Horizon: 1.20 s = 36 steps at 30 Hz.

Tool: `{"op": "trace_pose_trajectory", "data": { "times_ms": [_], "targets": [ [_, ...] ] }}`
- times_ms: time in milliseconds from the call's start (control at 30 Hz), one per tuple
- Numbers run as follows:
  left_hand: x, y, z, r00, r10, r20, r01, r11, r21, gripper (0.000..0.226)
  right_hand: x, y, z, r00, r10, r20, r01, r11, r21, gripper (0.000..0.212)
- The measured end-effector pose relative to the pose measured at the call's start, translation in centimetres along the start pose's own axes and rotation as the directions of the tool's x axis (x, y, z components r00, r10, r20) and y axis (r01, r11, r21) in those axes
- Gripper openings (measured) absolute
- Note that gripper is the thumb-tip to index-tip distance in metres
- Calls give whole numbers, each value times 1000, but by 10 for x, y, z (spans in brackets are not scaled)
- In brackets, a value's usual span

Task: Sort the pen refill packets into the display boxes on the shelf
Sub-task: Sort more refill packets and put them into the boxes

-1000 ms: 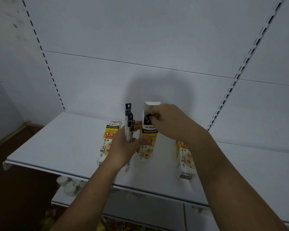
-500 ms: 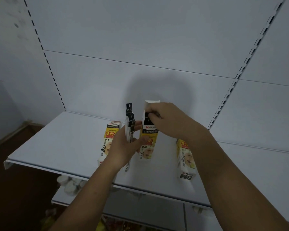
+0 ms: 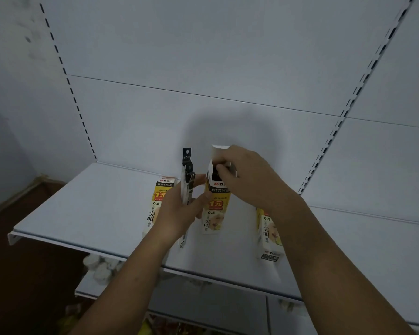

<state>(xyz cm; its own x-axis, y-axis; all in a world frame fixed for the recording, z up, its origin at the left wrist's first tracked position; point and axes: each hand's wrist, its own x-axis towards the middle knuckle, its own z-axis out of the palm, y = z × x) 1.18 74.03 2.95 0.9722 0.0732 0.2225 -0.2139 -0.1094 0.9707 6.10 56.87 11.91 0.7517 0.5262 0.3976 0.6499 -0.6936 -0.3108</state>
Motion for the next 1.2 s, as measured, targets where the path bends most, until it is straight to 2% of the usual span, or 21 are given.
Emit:
{"op": "trace_pose_trajectory", "data": {
  "times_ms": [100, 167, 267, 333, 400, 567, 667, 767, 867, 967, 1100, 1200],
  "targets": [
    [0, -1, -3, 997, -34, -67, 33, 999, -11, 25, -8, 3, -1, 997, 20, -77, -13, 996, 83, 16],
    [-2, -1, -8, 993, -85, -78, 71, 984, -161, 16, -12, 3, -1, 988, 36, -153, -17, 992, 125, 15],
    [-5, 2, -20, 992, -105, 69, 126, 822, -556, 21, -17, 0, -1, 973, 44, -227, -14, 991, 132, 13],
    [-7, 6, -26, 982, -81, 172, 171, 769, -616, 25, -21, -4, -1, 962, 45, -268, -6, 989, 145, 12],
    [-9, 11, -28, 975, -65, 214, 181, 790, -586, 29, -24, -10, -1, 951, 42, -307, 10, 986, 167, 11],
    [-15, 24, -24, 980, -29, 196, 117, 882, -456, 35, -32, -36, 0, 942, 108, -319, -2, 949, 315, 10],
    [-22, 33, -20, 978, 5, 207, 77, 920, -384, 34, -35, -47, 1, 950, 237, -202, -125, 883, 452, 16],
    [-26, 44, -18, 973, 7, 231, 69, 945, -320, 41, -40, -52, -1, 951, 292, -104, -190, 812, 552, 27],
    [-29, 55, -16, 971, 2, 240, 51, 975, -215, 47, -44, -54, -3, 962, 269, -43, -183, 755, 630, 13],
    [-31, 58, -12, 971, 1, 238, 47, 980, -195, 48, -46, -50, -2, 971, 240, -13, -176, 747, 641, 8],
    [-29, 48, -10, 957, -42, 287, 98, 978, -184, 57, -48, -43, -3, 972, 234, -28, -159, 740, 653, 14],
    [-29, 42, -12, 939, -68, 337, 140, 971, -192, 56, -47, -36, -1, 939, 311, -143, -157, 761, 629, 11]
  ]
}}
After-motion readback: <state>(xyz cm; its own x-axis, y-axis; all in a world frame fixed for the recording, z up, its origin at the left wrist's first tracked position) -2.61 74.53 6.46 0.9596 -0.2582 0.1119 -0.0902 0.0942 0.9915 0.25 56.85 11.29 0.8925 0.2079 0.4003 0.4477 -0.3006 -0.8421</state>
